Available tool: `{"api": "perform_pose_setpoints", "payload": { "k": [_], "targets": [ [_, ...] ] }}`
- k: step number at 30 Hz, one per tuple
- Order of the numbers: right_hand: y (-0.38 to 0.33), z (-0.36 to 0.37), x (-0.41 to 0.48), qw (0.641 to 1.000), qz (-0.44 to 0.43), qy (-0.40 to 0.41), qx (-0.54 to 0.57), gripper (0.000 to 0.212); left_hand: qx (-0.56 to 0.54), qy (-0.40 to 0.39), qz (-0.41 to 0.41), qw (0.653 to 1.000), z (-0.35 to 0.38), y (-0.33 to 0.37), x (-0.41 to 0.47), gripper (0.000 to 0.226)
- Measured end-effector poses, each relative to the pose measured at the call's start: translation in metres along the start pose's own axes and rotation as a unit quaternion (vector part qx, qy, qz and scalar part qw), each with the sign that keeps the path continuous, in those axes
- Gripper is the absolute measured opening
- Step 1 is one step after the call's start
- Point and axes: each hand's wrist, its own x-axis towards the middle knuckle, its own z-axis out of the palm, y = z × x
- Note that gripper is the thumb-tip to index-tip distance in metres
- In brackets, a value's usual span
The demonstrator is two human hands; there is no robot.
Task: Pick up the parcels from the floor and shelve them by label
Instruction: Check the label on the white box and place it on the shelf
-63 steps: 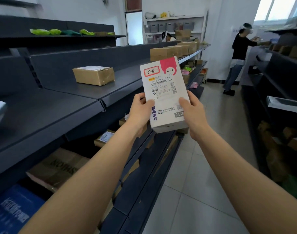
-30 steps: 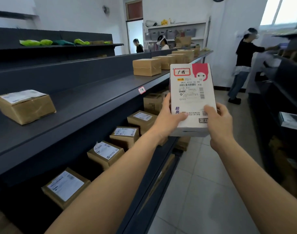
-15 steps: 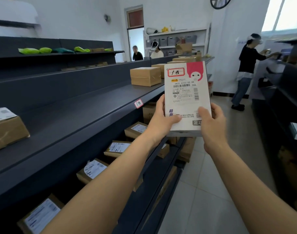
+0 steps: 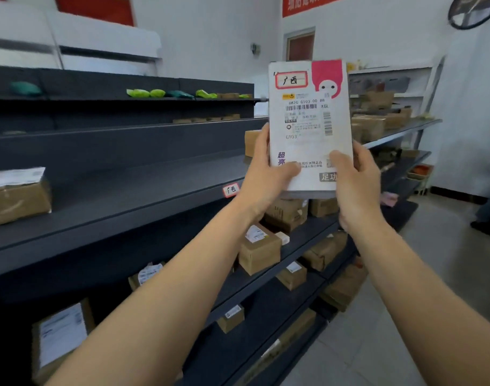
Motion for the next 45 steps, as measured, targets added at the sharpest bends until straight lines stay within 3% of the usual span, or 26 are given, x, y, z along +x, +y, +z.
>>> {"api": "perform_pose_setpoints", "payload": {
  "k": [7,13,17,19,23,27,33,37,40,45],
  "targets": [
    [-0.019,0.064,0.025,0.987,-0.017,-0.156,0.036,0.034,0.093,0.132,0.018,0.987,-0.053,0.042,0.005,0.073],
    [-0.029,0.144,0.033,0.967,0.008,-0.251,0.046,0.043,0.143,0.254,-0.062,0.955,-0.119,0.067,0.009,0.059],
    [-0.018,0.169,0.039,0.965,0.05,-0.256,0.019,0.031,0.144,0.253,-0.128,0.948,-0.139,0.057,0.018,0.053],
    [-0.008,0.175,0.04,0.964,0.069,-0.259,-0.005,0.035,0.149,0.25,-0.145,0.946,-0.14,0.049,0.019,0.054],
    [0.009,0.198,0.052,0.958,0.092,-0.269,-0.025,0.044,0.173,0.265,-0.17,0.933,-0.16,0.021,0.038,0.086],
    [0.03,0.212,0.064,0.955,0.091,-0.28,-0.032,0.047,0.188,0.26,-0.18,0.93,-0.165,0.009,0.048,0.062],
    [0.046,0.223,0.075,0.958,0.086,-0.273,-0.025,0.048,0.189,0.267,-0.172,0.929,-0.165,-0.003,0.059,0.052],
    [0.048,0.222,0.074,0.959,0.07,-0.275,-0.024,0.052,0.2,0.267,-0.173,0.927,-0.165,-0.002,0.058,0.065],
    [0.04,0.214,0.07,0.968,0.031,-0.25,-0.02,0.052,0.218,0.289,-0.146,0.921,-0.16,0.005,0.053,0.083],
    [0.013,0.186,0.055,0.971,-0.042,-0.228,0.054,0.045,0.25,0.359,-0.002,0.899,-0.145,0.028,0.036,0.062]
  ]
}}
